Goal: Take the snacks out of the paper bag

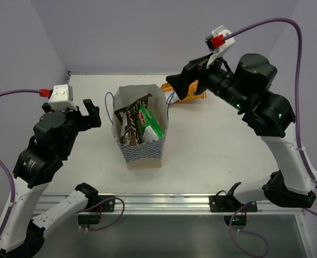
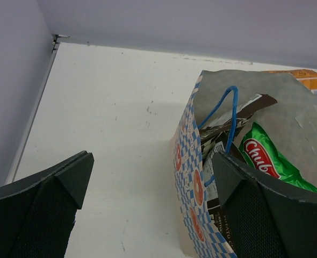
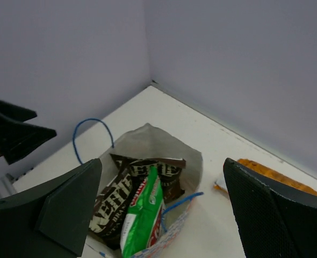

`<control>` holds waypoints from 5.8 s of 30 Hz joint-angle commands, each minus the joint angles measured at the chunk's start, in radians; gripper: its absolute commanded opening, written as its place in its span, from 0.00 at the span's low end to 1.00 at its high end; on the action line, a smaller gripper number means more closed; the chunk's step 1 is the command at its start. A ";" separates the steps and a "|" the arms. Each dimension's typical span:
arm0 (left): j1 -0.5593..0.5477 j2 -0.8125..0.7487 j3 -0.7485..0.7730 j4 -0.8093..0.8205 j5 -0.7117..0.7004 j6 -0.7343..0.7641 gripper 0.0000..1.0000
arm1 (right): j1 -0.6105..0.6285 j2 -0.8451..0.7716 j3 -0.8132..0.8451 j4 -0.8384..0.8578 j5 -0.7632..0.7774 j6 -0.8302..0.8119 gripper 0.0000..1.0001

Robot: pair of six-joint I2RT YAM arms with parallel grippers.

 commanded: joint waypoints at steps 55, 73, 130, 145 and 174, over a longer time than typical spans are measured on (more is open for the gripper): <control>0.001 -0.067 -0.031 -0.064 0.157 0.015 1.00 | 0.247 0.447 0.257 -0.318 0.127 0.040 0.00; 0.001 -0.021 -0.050 -0.027 0.115 0.001 1.00 | 0.247 0.063 0.091 0.100 0.089 0.004 0.00; -0.001 -0.013 -0.056 0.024 0.162 -0.021 1.00 | -0.871 -0.045 -0.828 0.225 0.172 0.548 0.99; 0.001 0.030 -0.047 0.049 0.176 0.009 1.00 | -0.363 -0.229 -0.386 0.134 -0.115 0.083 0.99; 0.001 -0.096 -0.045 -0.172 0.079 -0.082 1.00 | 0.271 0.551 0.111 -0.104 -0.233 -0.623 0.99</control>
